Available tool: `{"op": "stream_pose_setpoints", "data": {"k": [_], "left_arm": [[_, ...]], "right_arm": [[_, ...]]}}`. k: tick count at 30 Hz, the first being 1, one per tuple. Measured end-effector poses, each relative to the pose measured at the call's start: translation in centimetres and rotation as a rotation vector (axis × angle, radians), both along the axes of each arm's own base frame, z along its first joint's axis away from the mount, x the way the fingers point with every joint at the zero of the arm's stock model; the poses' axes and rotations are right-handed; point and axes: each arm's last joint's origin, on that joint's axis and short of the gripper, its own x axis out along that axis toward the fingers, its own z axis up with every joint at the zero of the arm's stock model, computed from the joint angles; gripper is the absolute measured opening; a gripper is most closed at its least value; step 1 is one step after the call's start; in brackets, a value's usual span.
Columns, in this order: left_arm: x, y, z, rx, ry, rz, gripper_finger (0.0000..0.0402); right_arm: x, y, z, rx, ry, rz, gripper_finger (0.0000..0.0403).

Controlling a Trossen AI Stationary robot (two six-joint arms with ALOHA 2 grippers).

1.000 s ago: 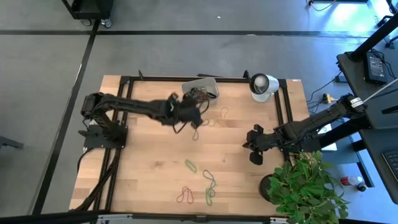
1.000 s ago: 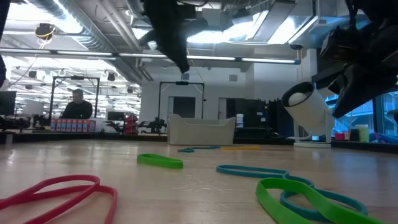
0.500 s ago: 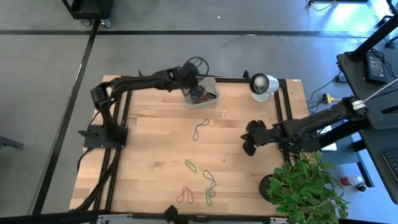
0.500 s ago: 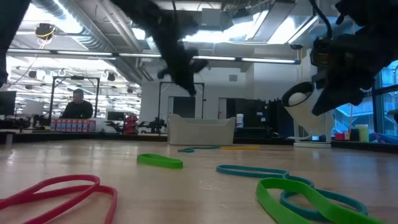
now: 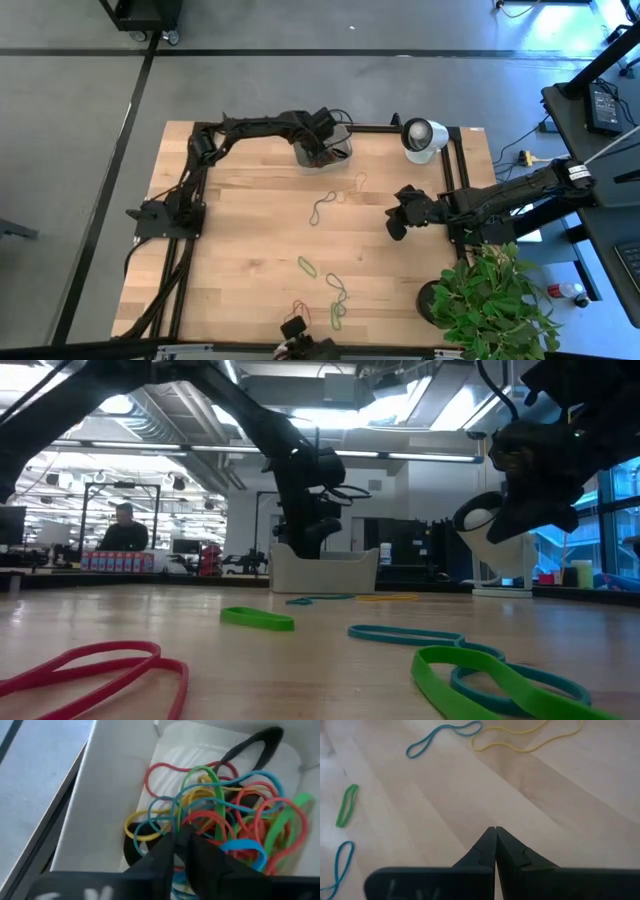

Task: Pick and place rubber bands into bin
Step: Put the black rubber band into the gray bin, then put the bottom blue rubber band into the gray bin

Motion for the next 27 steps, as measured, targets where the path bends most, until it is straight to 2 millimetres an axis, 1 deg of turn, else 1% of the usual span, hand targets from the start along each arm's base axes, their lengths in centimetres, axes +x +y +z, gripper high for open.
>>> {"op": "stream_pose_setpoints", "data": {"k": [4,7,11,14,17,21,24,27], "left_arm": [[0.1,0.0,-0.1,0.012,0.015,-0.021,0.0093],[-0.1,-0.1,0.5,0.015,0.015,-0.019,0.0116],[-0.6,-0.4,3.2,0.04,-0.04,0.025,0.0133],[-1.3,-0.8,5.6,0.058,-0.082,0.09,0.0135],[-2.4,-1.6,7.8,0.076,-0.085,0.167,0.013],[-3.5,-3.6,9.6,0.067,-0.077,0.245,0.0115],[-3.8,-5.9,10.1,0.05,-0.077,0.237,0.0087],[-4.3,-8.7,9.7,-0.002,-0.042,0.225,0.0035]], "right_arm": [[0.0,-0.3,0.0,0.0,0.001,-0.017,0.0007],[0.0,-0.5,0.0,-0.002,0.002,-0.025,0.0007],[0.0,-0.5,0.0,-0.011,0.008,-0.019,0.0007],[0.0,-0.5,0.0,-0.04,0.02,0.012,0.0007],[0.0,-0.5,0.0,-0.061,0.025,0.036,0.0007],[0.0,-0.5,0.0,-0.076,0.031,0.051,0.0007],[0.0,-0.5,0.0,-0.074,0.031,0.049,0.0007],[0.0,-0.5,0.0,-0.076,0.032,0.051,0.0007]]}}
